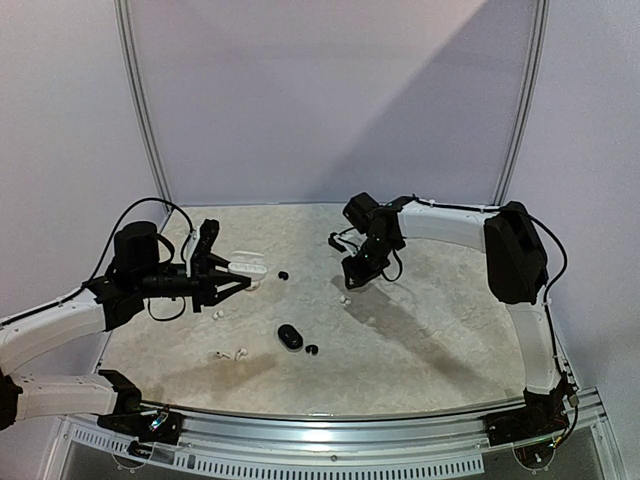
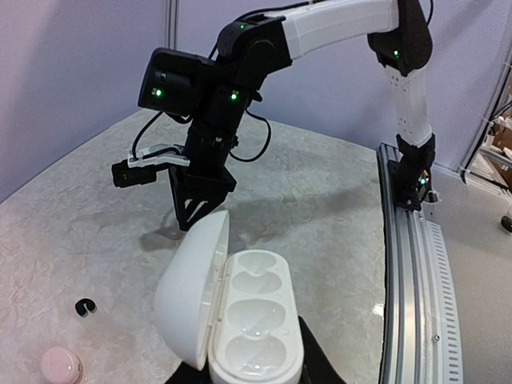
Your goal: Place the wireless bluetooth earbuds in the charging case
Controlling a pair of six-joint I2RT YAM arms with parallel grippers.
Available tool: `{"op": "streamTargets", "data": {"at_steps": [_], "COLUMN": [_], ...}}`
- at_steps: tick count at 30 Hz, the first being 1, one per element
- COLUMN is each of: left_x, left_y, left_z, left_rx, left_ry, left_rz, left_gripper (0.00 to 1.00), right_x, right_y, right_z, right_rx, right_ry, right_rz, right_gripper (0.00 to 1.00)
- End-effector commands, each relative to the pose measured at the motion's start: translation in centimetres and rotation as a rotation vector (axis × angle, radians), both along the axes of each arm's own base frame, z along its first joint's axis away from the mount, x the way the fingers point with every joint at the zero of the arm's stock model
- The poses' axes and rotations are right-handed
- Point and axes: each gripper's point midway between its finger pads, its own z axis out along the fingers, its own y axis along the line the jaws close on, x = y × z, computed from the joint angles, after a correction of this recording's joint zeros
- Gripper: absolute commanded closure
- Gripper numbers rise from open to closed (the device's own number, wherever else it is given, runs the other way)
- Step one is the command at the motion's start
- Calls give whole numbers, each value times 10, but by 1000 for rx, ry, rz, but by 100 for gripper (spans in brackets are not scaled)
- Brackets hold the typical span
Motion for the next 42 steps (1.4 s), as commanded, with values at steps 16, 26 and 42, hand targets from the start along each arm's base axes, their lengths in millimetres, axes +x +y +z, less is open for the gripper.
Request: {"op": "streamTargets", "data": {"at_steps": [16, 26, 42], "left_x": [-2, -3, -4], "left_y": [-1, -1, 0], "left_z": [-1, -3, -7], "left_rx": [19, 27, 43], "left_ry": [-30, -38, -42], "left_rz": [-7, -10, -12], "left_gripper": [100, 100, 100], "right_x": [-25, -45, -66], "right_y": [1, 11, 21], "right_z": [-40, -34, -26], "right_rx": [10, 44, 85], "right_ry": [116, 145, 178], "right_rz": [91, 137, 159], "right_gripper": [77, 77, 73]}}
